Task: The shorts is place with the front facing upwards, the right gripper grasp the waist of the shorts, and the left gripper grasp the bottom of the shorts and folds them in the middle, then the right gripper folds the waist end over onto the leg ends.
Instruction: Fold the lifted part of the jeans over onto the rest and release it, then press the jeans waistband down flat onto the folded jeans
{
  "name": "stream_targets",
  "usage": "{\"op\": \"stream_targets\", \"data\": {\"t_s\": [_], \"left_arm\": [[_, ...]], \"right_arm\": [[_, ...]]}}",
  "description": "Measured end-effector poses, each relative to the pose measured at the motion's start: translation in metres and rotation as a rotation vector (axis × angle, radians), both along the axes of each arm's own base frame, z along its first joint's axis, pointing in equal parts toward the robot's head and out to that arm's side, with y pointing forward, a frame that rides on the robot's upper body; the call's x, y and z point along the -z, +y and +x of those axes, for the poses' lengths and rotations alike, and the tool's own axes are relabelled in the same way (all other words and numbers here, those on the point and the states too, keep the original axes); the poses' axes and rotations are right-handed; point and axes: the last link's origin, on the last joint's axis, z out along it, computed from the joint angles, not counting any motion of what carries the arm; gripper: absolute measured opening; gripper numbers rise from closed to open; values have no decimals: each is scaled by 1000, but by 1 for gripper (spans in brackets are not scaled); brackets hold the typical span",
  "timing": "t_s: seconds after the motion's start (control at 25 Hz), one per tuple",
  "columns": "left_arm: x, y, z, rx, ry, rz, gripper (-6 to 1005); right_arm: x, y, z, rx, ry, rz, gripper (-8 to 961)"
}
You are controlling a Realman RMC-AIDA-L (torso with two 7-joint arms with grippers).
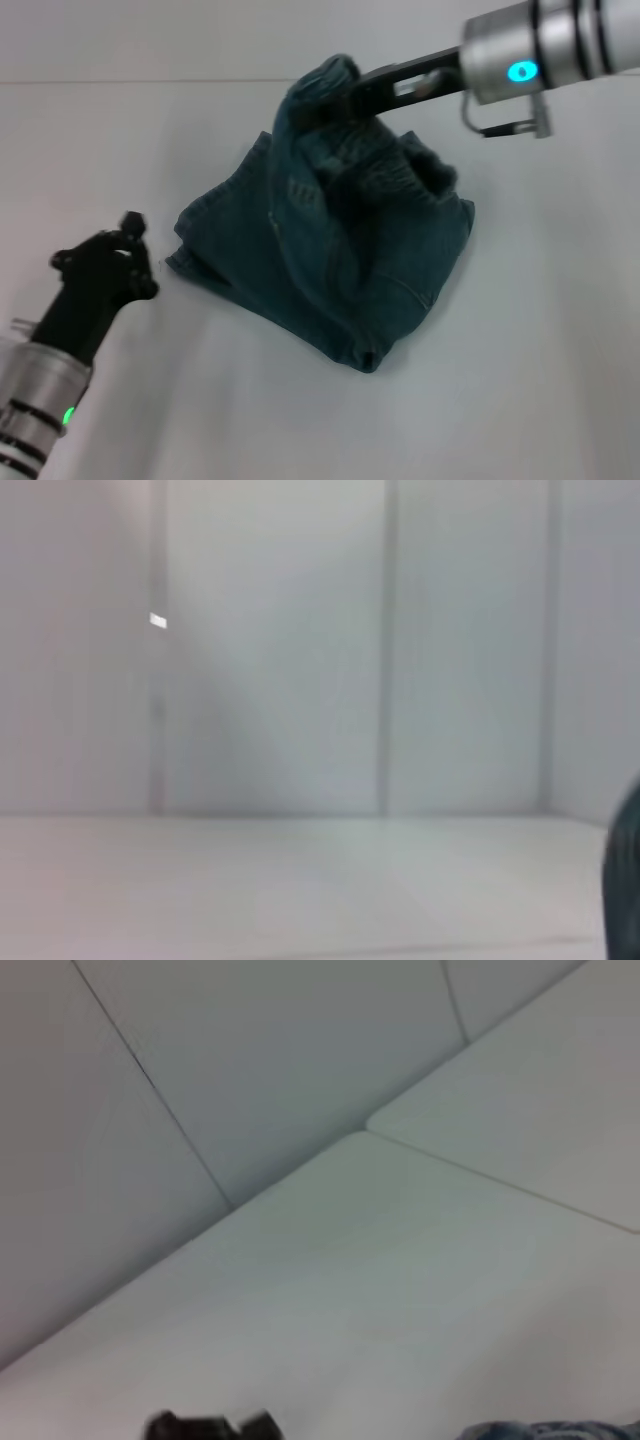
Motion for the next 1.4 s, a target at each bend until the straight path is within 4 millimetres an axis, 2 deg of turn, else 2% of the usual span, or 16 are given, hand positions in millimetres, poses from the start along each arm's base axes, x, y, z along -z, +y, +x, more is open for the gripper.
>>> {"op": "stream_targets", "data": {"t_s": [0.2, 0.36, 0.64, 0.8, 1.0, 1.12, 1.4], "left_arm": [[-10, -8, -5, -1, -16, 57, 8], [-11, -7, -3, 8, -19, 61, 10], [-14, -2, 0, 24, -25, 73, 12], [-14, 1, 2, 34, -25, 72, 13], [-13, 1, 4, 40, -28, 65, 15], [-12, 1, 4, 42, -38, 57, 16], [-12, 1, 6, 48, -50, 53, 18]], "right_arm": [[28, 0, -17, -42, -71, -12, 236], [32, 1, -22, -64, -87, 4, 249], [17, 4, -24, -114, 21, 86, 400], [16, 4, -23, -87, 24, 82, 487], [26, 1, -17, -43, -85, 32, 723], [29, 0, -19, -30, -181, -7, 945], [19, -6, -46, -90, -238, -42, 958]]}}
